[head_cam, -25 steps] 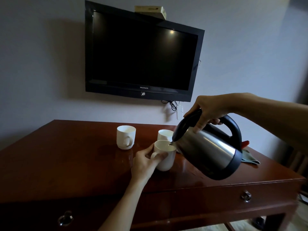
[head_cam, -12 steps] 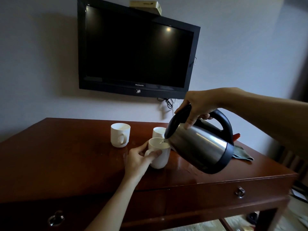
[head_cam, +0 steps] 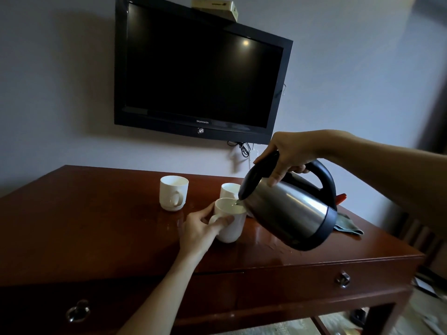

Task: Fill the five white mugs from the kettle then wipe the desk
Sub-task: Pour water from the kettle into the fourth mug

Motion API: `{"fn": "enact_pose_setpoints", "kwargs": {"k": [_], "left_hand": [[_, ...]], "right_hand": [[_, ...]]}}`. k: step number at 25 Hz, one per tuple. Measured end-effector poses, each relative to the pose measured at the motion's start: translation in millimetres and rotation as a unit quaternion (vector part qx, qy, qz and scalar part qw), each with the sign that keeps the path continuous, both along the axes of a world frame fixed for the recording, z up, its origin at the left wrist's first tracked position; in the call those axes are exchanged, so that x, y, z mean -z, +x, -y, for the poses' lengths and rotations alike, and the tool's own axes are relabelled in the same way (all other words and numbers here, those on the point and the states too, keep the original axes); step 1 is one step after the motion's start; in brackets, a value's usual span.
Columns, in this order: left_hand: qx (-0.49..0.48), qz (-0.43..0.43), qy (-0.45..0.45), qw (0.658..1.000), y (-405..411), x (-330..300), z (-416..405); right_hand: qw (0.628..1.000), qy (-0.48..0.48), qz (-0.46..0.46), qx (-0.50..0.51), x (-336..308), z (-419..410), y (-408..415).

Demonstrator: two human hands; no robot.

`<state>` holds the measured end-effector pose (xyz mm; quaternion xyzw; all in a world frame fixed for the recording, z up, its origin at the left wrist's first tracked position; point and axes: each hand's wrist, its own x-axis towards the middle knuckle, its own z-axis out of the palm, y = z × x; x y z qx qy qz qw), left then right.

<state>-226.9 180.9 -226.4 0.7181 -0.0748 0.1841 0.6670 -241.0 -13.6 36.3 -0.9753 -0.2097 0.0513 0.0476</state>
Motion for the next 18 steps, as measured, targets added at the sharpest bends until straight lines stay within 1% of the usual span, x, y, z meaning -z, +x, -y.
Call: {"fn": "enact_pose_setpoints", "kwargs": {"k": [9, 18], "left_hand": [[0.019, 0.002, -0.031, 0.999, -3.3, -3.9, 1.7], [0.02, -0.002, -0.034, 0.999, -3.9, -3.6, 2.2]], "right_hand": [[1.0, 0.005, -0.014, 0.01, -0.8, -2.2, 2.6], [1.0, -0.009, -0.019, 0.008, -1.8, -6.3, 1.9]]}}
